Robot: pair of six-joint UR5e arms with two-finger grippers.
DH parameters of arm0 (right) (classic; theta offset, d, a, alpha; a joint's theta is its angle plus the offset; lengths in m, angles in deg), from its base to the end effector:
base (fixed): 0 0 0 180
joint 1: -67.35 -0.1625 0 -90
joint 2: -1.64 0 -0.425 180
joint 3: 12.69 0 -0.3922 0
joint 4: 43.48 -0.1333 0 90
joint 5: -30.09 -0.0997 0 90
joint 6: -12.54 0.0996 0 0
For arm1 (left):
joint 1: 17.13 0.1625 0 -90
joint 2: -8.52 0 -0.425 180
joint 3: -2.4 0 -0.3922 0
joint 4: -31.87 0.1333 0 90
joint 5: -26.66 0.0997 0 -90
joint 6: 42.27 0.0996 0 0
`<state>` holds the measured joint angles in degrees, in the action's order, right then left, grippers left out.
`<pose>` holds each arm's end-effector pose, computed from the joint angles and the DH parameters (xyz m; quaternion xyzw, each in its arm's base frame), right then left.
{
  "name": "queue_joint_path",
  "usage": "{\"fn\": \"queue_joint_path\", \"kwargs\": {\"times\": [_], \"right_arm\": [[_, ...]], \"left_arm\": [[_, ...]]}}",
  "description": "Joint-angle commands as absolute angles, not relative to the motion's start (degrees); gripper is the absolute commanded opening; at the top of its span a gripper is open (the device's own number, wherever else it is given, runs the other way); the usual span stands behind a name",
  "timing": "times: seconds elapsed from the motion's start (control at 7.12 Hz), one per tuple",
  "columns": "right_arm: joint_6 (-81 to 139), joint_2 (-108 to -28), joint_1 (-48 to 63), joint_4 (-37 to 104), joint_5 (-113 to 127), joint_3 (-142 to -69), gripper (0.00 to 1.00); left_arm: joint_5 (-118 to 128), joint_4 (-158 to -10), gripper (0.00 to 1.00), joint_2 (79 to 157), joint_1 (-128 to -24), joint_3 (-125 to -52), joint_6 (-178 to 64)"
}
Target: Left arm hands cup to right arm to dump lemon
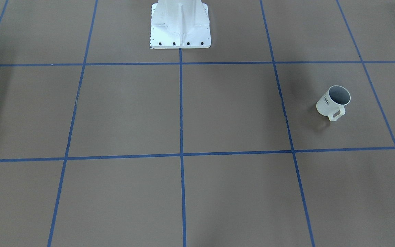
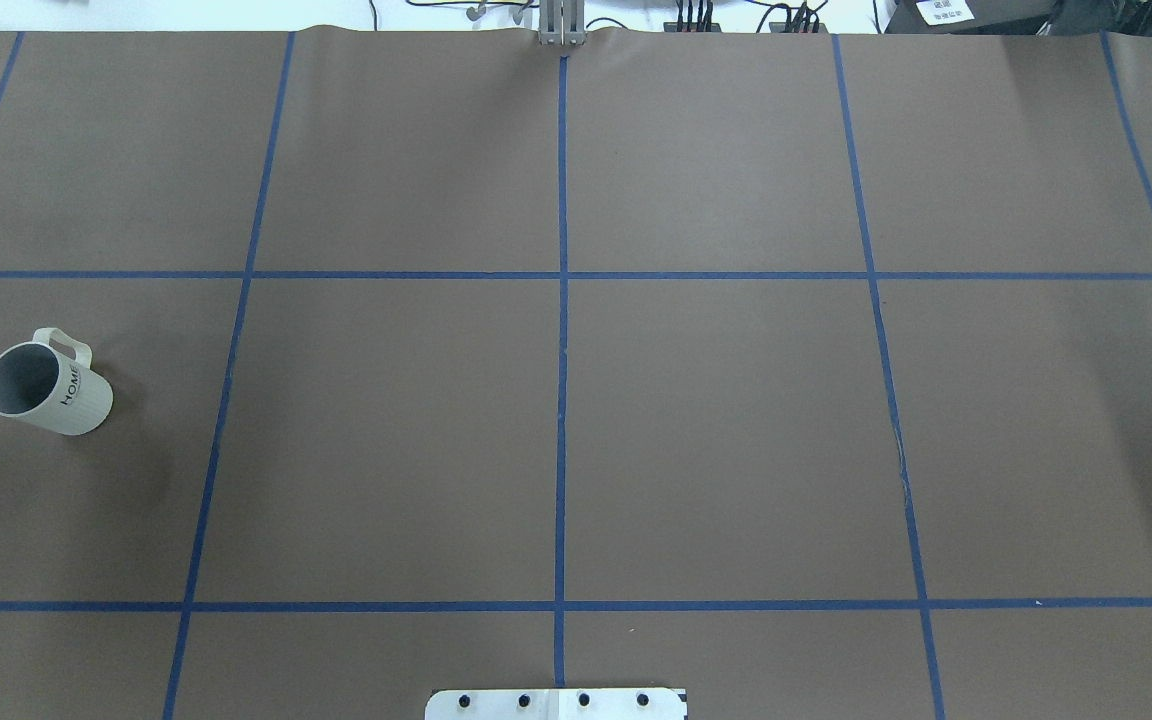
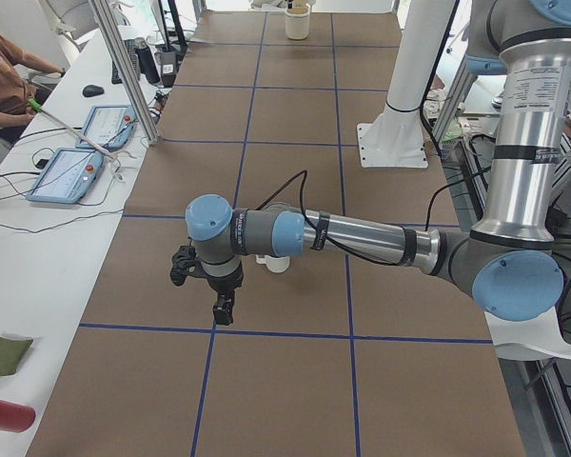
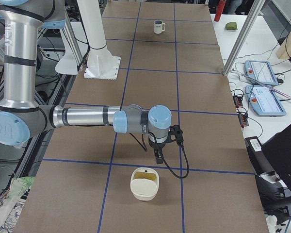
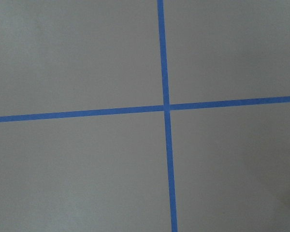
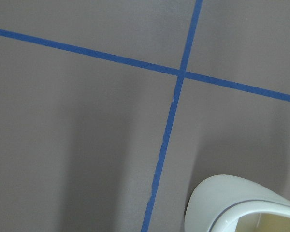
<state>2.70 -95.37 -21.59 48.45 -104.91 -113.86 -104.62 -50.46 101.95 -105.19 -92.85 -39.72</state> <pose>0.0547 -0.4428 0.6224 0.0472 -0.3801 -0.0951 0.9188 -0.0501 -0.5161 0.6006 0.0101 0.3524 0.0398 0.9349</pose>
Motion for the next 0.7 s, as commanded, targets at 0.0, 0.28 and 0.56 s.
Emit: {"fn": "queue_joint_path", "kwargs": {"times": [0.0,0.28,0.56], "right_arm": [[2.7,-95.3,-21.6,48.5,-104.9,-113.9,1.00],[2.7,-95.3,-21.6,48.5,-105.4,-113.7,1.00],[2.7,-95.3,-21.6,48.5,-105.8,-113.6,1.00]], "left_arm": [[-104.6,-51.2,1.00,100.6,-104.5,-92.9,-39.3],[-105.2,-53.2,1.00,99.3,-104.6,-92.4,-39.0],[-105.2,-53.6,1.00,99.4,-104.6,-91.6,-39.0]]}}
